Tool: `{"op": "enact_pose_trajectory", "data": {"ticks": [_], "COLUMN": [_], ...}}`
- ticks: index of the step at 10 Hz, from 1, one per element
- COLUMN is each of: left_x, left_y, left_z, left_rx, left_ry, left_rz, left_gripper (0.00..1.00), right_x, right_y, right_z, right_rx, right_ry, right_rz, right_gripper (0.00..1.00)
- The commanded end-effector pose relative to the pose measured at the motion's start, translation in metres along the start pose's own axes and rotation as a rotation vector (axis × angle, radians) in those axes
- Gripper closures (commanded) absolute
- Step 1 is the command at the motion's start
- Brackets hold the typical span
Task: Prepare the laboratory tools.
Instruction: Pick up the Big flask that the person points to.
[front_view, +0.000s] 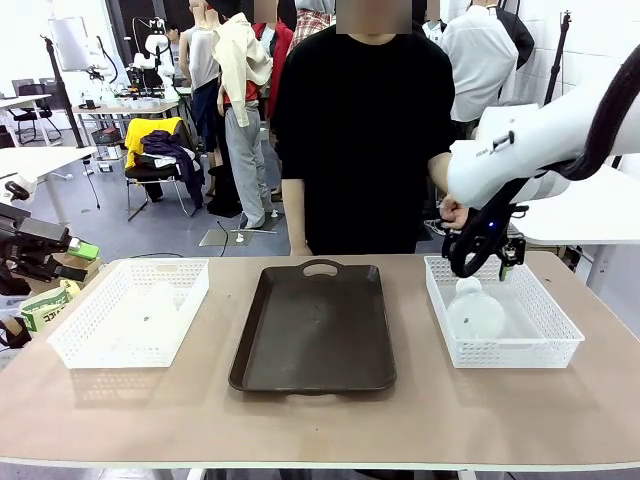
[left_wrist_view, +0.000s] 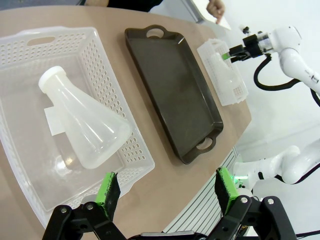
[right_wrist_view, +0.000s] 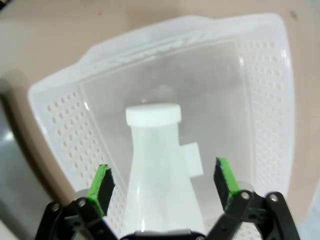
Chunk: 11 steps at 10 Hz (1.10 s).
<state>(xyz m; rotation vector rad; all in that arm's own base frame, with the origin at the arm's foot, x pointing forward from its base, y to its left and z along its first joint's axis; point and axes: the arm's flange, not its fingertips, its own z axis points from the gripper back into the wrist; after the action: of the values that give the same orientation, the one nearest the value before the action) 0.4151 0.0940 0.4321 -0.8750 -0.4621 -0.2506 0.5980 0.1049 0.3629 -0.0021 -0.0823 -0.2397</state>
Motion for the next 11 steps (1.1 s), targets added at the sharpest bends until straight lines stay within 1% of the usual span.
{"op": "enact_pose_trajectory", "data": {"ticks": [1,4,6,11], "left_x": [0.0,0.0,0.0,0.0], "left_y": [-0.001,-0.001,-0.001,-0.001], "left_z": [0.001,0.001,0.001,0.001], "left_rx": [-0.014,-0.014,-0.014,-0.014], "left_ry": [-0.008,-0.008,-0.008,-0.008], "left_rz": [-0.002,-0.002,-0.002,-0.002], "left_gripper": [0.0,0.0,0.0,0.0], "right_x": [0.013,0.02,0.019,0.016], "right_y": [0.011,0.01,0.01,0.016], "right_z": [-0.014,-0.028,-0.034,-0.038], "right_rx": [-0.036,-0.061,-0.051,-0.067], "right_ry": [-0.009,-0.004,0.005,0.035], "right_rz": [-0.034,-0.058,-0.088,-0.079], "right_gripper": [0.0,0.0,0.0,0.0]}}
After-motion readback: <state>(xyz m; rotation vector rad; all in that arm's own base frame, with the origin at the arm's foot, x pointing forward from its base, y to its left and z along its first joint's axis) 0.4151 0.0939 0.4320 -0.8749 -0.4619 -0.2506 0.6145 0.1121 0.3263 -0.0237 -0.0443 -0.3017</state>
